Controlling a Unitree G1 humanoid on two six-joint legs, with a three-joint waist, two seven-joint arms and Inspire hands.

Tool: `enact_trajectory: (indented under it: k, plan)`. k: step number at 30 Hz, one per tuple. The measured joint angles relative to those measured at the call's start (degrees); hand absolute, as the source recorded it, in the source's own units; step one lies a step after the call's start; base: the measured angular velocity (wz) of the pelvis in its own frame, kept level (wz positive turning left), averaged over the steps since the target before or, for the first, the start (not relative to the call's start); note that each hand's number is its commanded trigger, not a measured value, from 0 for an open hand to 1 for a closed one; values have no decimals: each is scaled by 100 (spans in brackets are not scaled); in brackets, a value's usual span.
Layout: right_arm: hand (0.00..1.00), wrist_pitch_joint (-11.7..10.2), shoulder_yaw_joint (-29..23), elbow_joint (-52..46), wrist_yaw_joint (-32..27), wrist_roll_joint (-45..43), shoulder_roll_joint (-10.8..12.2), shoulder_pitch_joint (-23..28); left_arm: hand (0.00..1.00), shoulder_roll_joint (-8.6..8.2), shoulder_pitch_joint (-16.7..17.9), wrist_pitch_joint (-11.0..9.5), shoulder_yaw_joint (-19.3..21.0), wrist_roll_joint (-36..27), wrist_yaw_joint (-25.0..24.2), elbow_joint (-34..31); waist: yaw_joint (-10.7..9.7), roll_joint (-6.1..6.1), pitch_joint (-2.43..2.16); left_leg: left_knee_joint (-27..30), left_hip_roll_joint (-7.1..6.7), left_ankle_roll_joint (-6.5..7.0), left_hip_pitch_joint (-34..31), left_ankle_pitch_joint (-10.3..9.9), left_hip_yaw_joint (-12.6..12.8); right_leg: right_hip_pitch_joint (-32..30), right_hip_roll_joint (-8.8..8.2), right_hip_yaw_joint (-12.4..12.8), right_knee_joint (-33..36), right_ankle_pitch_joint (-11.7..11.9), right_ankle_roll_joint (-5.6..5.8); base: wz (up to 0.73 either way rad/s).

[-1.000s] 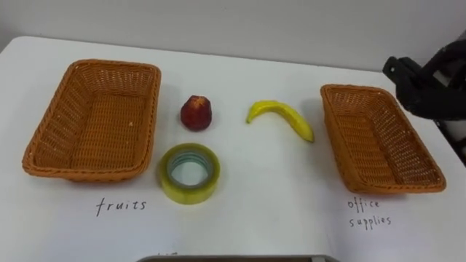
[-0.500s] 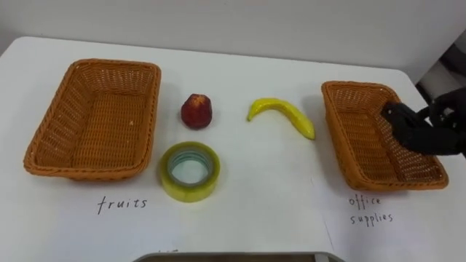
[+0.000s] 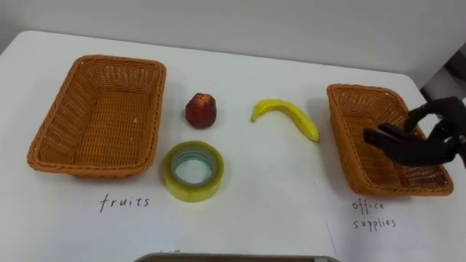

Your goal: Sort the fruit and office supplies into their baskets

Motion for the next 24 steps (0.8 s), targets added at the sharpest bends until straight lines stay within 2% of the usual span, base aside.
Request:
enact_trajectory:
  k: [24]
  plan:
    - [0,-12,0,-8,-1,-27,1,0,0,7,3,0,0,17,-22,13,38,-34,-1,67,-5,-1,-17,-1,-22,21,-10,-1,-4,2,-4,0]
